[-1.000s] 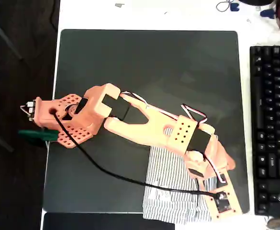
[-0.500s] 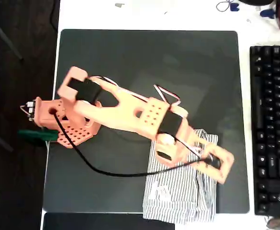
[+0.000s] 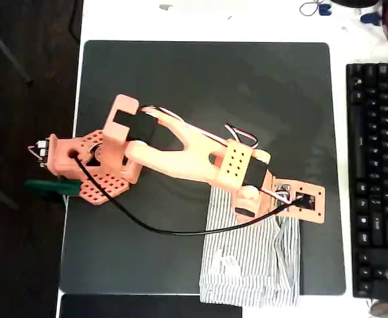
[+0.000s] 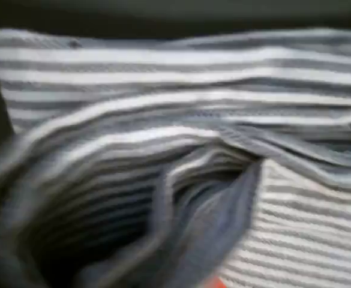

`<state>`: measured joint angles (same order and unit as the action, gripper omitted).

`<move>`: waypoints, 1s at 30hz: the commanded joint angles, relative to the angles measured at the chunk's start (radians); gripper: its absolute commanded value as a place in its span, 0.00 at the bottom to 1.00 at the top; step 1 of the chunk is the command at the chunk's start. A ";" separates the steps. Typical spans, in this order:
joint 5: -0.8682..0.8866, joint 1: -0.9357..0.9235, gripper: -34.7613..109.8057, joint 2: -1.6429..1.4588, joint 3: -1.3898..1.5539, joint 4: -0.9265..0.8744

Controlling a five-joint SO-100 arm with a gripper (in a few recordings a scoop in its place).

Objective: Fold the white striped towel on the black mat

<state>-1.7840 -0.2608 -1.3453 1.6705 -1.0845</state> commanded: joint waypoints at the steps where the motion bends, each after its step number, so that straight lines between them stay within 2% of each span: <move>1: -0.009 0.034 0.49 0.017 0.003 0.041; 3: 0.003 0.035 0.47 0.034 -0.014 0.026; 6: 0.025 0.052 0.37 0.037 -0.049 -0.038; 14: -0.020 0.017 0.24 0.107 -0.086 0.012; 19: 0.026 0.051 0.24 0.146 -0.176 0.029; 30: 0.209 0.351 0.24 0.249 -0.545 -0.123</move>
<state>-1.5923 0.0184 -1.0968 1.2364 -1.1950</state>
